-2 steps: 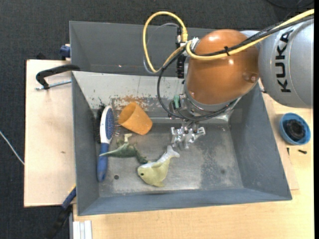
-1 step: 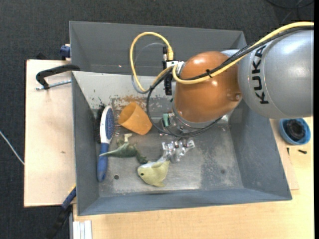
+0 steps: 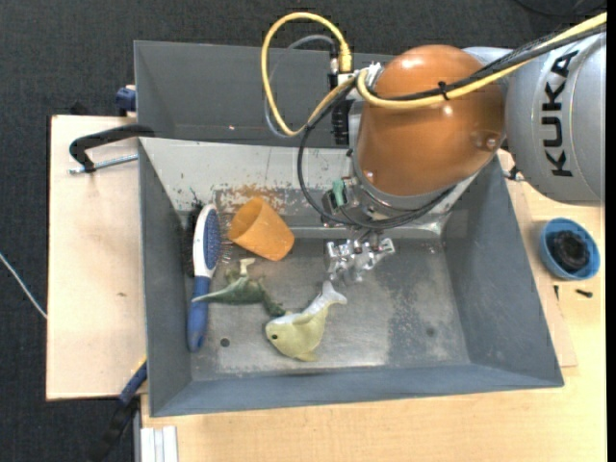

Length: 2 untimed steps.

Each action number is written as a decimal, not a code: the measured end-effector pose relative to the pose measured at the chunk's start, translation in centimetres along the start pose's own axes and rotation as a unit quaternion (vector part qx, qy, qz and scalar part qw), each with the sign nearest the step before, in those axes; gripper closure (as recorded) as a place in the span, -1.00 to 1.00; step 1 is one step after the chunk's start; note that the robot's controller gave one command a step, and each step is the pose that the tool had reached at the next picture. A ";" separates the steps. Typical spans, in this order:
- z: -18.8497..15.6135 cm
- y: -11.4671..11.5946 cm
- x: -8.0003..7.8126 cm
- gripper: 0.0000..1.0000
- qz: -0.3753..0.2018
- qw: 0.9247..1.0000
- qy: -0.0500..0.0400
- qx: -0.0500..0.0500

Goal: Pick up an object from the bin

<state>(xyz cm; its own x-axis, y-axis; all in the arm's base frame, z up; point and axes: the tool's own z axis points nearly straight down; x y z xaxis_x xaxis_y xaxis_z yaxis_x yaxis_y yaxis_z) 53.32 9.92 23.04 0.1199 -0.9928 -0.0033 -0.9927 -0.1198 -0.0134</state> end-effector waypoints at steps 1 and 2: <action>9.5 2.1 0.1 1.00 -0.027 1.000 0.000 -0.011; 12.1 2.6 1.0 1.00 -0.092 0.996 0.000 -0.009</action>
Offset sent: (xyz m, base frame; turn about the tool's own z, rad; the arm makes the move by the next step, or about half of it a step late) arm -0.0173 -0.0040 -0.0912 -0.0536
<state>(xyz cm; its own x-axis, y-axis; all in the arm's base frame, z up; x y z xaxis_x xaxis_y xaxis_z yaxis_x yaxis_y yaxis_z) 51.01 8.69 10.86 0.3003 -0.9538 -0.0018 -0.9538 -0.3003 0.0033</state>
